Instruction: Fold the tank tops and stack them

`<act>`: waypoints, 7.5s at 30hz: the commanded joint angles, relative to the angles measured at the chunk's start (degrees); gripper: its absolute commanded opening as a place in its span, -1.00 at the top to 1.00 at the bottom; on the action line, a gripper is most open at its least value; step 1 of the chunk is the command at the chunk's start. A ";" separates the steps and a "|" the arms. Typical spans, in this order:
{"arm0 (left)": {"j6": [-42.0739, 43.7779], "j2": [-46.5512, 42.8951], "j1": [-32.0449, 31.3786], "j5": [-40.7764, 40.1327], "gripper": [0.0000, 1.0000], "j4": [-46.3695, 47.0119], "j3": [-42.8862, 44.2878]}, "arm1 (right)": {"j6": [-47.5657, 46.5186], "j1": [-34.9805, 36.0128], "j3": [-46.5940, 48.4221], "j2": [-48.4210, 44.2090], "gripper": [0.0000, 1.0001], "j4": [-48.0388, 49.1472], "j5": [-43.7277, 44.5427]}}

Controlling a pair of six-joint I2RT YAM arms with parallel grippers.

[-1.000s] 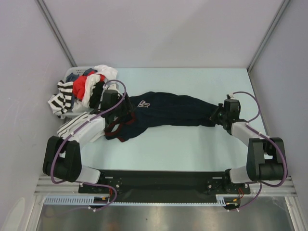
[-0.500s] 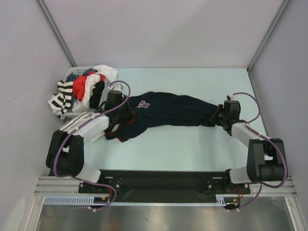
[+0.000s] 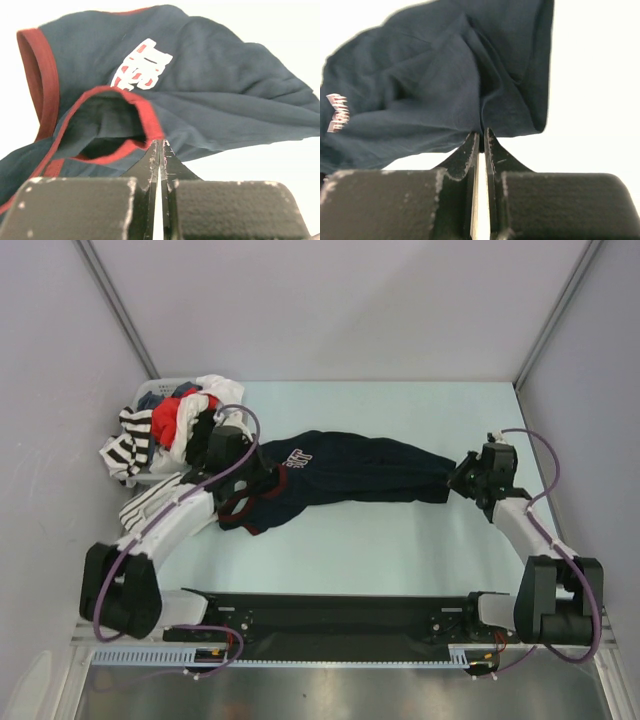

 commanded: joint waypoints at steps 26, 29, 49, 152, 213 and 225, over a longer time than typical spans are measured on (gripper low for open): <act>-8.54 -20.14 -1.14 -14.09 -1.00 8.97 -14.67 | -1.74 -0.42 8.73 -11.12 1.00 -11.12 -10.23; -8.44 -25.16 -1.05 -14.01 -0.99 19.88 -21.78 | -1.83 -0.42 8.02 -11.21 1.00 -10.59 -10.05; 6.62 -6.38 -7.99 7.45 -0.70 15.13 -13.55 | -1.13 -0.51 4.15 -9.80 0.95 -6.81 -11.11; 9.17 -26.67 -10.36 5.61 0.99 -8.25 40.60 | -0.60 -5.95 52.23 -25.08 1.00 -21.49 -13.92; -7.09 52.83 3.52 7.89 0.99 12.67 54.97 | 12.84 -6.92 49.11 49.58 1.00 22.64 -16.12; -4.99 59.38 5.89 12.13 -1.00 7.21 68.58 | 14.17 -6.66 66.57 61.23 -0.71 19.73 -16.74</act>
